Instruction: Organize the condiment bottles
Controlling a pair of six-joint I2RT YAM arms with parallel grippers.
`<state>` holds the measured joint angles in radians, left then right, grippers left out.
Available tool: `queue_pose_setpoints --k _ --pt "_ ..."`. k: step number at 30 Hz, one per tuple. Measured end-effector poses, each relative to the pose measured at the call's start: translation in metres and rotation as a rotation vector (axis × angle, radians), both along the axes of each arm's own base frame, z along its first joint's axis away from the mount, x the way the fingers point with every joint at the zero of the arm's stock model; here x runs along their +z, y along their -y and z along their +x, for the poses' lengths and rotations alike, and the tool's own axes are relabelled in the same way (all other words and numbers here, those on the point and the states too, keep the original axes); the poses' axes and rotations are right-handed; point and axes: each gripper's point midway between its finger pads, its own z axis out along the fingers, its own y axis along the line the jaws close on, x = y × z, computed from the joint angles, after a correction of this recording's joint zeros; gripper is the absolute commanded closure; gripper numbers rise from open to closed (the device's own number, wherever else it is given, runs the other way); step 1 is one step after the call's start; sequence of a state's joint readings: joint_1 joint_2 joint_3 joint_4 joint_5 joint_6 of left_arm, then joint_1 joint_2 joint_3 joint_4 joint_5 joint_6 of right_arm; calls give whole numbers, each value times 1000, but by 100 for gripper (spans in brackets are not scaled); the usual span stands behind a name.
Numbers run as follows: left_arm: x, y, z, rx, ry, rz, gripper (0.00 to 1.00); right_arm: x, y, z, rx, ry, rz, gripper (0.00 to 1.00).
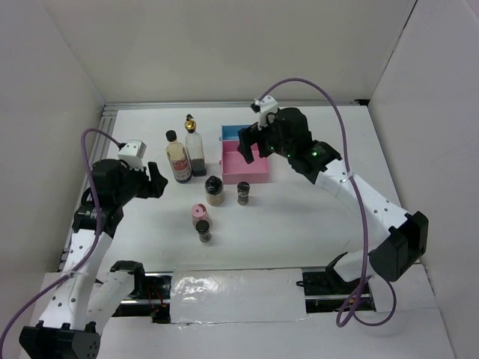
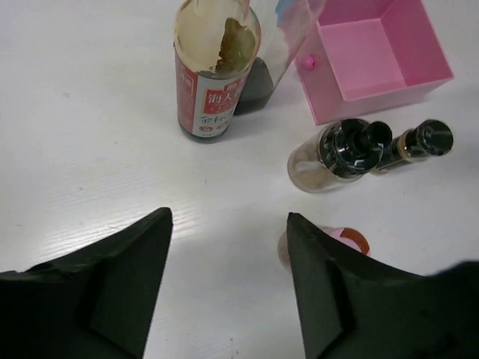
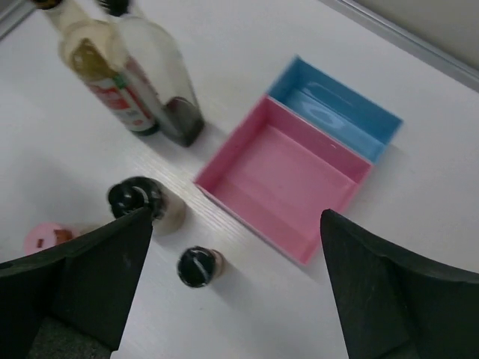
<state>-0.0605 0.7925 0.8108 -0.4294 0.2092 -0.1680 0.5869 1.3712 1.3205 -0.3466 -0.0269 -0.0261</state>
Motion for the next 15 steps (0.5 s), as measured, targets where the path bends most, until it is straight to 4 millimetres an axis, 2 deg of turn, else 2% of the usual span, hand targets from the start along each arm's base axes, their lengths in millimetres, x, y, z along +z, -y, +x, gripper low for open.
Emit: queue_pose_setpoints --k 2,6,12,15 --pt "3 -1 -7 -2 14 3 19 6 -27 -5 102 23 17 0" --pt "9 -1 -16 -5 46 3 17 12 -73 -9 299 89 56 0" --pt "7 -3 -18 3 41 5 17 3 -128 12 509 129 85 0" --pt "4 -3 -19 3 32 6 16 -4 -147 22 573 138 108 1"
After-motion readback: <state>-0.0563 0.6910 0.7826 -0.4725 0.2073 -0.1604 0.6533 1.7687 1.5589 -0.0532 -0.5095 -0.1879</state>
